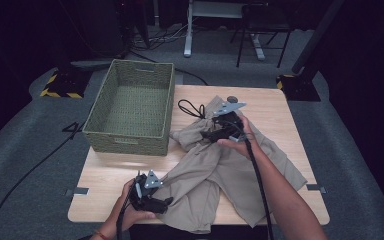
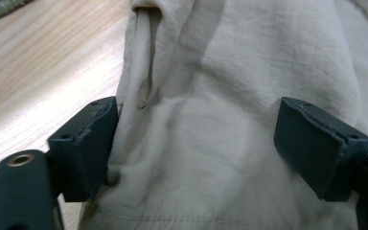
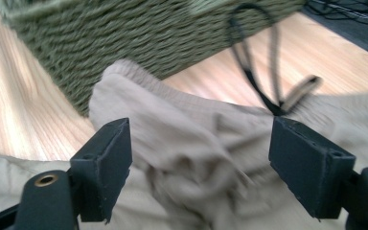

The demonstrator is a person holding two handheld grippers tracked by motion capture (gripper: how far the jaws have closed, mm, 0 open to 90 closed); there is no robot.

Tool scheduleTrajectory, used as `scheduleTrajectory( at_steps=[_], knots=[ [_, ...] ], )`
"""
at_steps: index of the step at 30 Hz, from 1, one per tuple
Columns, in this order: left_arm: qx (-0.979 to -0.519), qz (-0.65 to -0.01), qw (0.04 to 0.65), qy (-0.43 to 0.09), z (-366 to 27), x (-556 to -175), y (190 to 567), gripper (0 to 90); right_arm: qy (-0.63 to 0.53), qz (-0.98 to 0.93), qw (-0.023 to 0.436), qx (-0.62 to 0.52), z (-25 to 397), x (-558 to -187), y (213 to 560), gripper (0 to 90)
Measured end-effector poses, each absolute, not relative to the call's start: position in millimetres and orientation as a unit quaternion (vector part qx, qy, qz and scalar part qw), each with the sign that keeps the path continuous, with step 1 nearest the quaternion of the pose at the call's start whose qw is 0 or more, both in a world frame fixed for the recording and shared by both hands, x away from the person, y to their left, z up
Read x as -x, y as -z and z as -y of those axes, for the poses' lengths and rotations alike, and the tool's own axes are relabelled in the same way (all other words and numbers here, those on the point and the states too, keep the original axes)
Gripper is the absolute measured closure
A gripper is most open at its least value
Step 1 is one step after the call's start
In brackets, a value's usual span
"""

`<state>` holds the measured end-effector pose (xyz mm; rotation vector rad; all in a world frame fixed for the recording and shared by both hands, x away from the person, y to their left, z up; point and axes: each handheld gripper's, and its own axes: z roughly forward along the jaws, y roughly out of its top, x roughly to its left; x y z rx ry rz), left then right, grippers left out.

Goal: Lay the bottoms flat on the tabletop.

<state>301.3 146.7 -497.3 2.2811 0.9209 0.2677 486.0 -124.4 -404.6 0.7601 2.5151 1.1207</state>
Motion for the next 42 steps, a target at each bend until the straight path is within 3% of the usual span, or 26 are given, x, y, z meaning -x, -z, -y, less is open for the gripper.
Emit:
scheduleTrajectory(
  at_steps=[4,5,7,9,11,13,15,22,29,35,42],
  knots=[
    [-0.872,-0.345,0.327,-0.119,-142.3,-299.5,499.3,15.9,-0.329,-0.896,0.155,-0.254,97.4,-496.5,422.6,26.0],
    [-0.871,-0.346,0.328,-0.119,-140.8,-299.5,499.4,16.5,-0.314,-0.901,0.159,-0.253,94.7,-499.6,427.6,30.8],
    [-0.870,-0.344,0.331,-0.120,-139.2,-300.1,498.4,20.0,-0.292,-0.910,0.156,-0.251,93.7,-504.6,434.9,48.7],
    [-0.870,-0.336,0.339,-0.123,-139.7,-302.3,496.2,38.5,-0.291,-0.911,0.152,-0.250,96.3,-507.3,436.8,68.7],
    [-0.875,-0.325,0.336,-0.123,-140.7,-305.8,494.1,60.0,-0.306,-0.905,0.158,-0.250,100.0,-507.2,432.4,81.5],
    [-0.875,-0.330,0.325,-0.143,-142.5,-309.3,492.9,76.2,-0.323,-0.895,0.169,-0.258,105.0,-507.2,423.5,85.8],
    [-0.873,-0.335,0.321,-0.149,-145.9,-314.4,490.5,82.8,-0.339,-0.883,0.181,-0.271,112.7,-508.2,411.8,86.4],
    [-0.842,-0.333,0.378,-0.195,-149.1,-330.2,438.9,85.8,-0.382,-0.836,0.217,-0.330,164.2,-509.3,367.4,86.5],
    [-0.834,-0.263,0.420,-0.244,-101.4,-325.0,374.8,85.7,-0.392,-0.792,0.245,-0.399,228.7,-510.3,348.9,83.5],
    [-0.856,-0.187,0.425,-0.226,-18.8,-321.9,374.6,84.9,-0.338,-0.788,0.248,-0.450,277.1,-518.5,383.4,84.9],
    [-0.911,-0.110,0.362,-0.164,104.8,-328.0,430.8,81.3,-0.247,-0.796,0.239,-0.499,307.8,-532.1,447.2,86.7]
  ],
)
